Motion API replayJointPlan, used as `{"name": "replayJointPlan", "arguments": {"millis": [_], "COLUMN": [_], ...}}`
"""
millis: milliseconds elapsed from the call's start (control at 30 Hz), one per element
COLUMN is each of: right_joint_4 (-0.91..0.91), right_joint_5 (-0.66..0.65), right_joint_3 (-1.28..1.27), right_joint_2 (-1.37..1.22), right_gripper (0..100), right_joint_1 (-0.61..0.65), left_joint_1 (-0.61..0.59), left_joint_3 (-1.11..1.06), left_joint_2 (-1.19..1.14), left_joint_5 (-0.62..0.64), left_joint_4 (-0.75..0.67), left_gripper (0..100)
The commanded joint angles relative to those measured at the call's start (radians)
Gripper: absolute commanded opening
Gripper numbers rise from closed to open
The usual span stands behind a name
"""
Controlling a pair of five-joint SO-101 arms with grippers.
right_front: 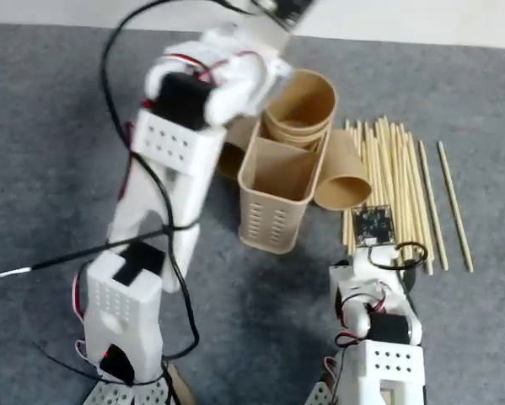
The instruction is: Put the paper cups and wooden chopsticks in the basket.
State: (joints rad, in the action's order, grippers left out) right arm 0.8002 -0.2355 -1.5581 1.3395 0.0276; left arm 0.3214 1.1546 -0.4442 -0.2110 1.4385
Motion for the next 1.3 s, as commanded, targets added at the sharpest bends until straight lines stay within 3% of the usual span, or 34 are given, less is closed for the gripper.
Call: {"name": "replayJointPlan", "arguments": {"millis": [0,100,367,533,733,900,1100,1267], "right_joint_4": [-0.015,-0.015,-0.015,-0.015,-0.016,-0.016,-0.016,-0.016], "right_joint_5": [0.006,0.008,0.008,0.009,0.008,0.006,0.005,0.005], "right_joint_3": [0.002,0.002,0.002,0.002,0.002,0.002,0.002,0.002], "right_joint_2": [0.008,0.008,0.008,0.008,0.008,0.008,0.008,0.008], "right_gripper": [40.9,40.9,40.9,40.9,40.9,40.9,40.9,40.9], "right_joint_1": [0.002,0.002,0.002,0.002,0.002,0.002,0.002,0.002], "left_joint_1": [-0.131,-0.193,-0.246,-0.246,-0.288,-0.361,-0.354,-0.343], "left_joint_3": [-0.002,-0.024,-0.188,-0.199,-0.193,-0.199,-0.197,-0.326], "left_joint_2": [0.045,0.042,-0.122,-0.168,-0.177,-0.168,-0.151,0.045], "left_joint_5": [0.130,0.199,0.193,0.000,-0.261,-0.354,-0.374,-0.281], "left_joint_4": [-0.020,-0.020,-0.040,0.003,0.199,0.232,0.318,0.328], "left_gripper": [16,16,16,16,19,19,19,18]}}
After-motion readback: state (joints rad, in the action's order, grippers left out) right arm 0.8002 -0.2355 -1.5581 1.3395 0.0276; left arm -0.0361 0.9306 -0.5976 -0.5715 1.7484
